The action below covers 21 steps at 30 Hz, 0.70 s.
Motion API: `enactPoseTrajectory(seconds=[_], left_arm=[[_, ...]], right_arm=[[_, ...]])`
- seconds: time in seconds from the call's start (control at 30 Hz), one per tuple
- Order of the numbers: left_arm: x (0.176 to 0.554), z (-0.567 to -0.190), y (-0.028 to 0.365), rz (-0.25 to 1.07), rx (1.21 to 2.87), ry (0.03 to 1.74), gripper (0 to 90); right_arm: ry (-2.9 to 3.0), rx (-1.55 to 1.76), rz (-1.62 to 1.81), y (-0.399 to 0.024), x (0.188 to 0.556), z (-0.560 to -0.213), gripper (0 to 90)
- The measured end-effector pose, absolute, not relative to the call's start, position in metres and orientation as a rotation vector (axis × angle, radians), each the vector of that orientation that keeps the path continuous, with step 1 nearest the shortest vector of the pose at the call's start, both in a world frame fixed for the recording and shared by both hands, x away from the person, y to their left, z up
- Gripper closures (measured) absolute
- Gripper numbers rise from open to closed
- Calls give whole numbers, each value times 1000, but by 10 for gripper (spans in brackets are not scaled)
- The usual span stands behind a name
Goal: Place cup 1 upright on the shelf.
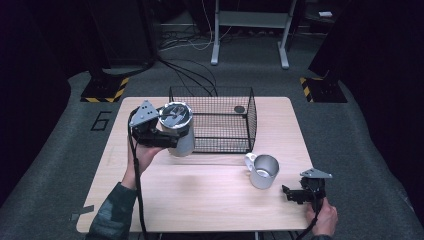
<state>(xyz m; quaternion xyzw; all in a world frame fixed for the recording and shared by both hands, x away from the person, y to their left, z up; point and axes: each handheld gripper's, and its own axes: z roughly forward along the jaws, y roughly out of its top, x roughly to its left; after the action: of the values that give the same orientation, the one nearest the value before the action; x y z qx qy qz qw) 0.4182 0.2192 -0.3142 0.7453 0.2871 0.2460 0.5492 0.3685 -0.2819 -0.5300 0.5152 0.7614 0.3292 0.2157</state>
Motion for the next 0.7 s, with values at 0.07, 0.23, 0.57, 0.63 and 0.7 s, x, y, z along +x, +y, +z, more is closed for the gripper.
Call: enactPoseTrajectory(seconds=[0.07, 0.23, 0.57, 0.63, 0.7], left_arm=[[421, -314, 219, 578, 1764, 683, 39], [430, -311, 218, 585, 1766, 692, 39], [447, -312, 218, 585, 1764, 722, 39], [450, -312, 217, 590, 1768, 730, 39], [453, -312, 217, 597, 1760, 736, 39]], right_arm=[[2111, 1428, 912, -282, 368, -530, 0], [2110, 1428, 913, -282, 368, -530, 0], [2111, 1428, 913, -282, 368, -530, 0], [2110, 1429, 912, -282, 368, -530, 0], [2111, 1428, 913, -282, 368, -530, 0]])
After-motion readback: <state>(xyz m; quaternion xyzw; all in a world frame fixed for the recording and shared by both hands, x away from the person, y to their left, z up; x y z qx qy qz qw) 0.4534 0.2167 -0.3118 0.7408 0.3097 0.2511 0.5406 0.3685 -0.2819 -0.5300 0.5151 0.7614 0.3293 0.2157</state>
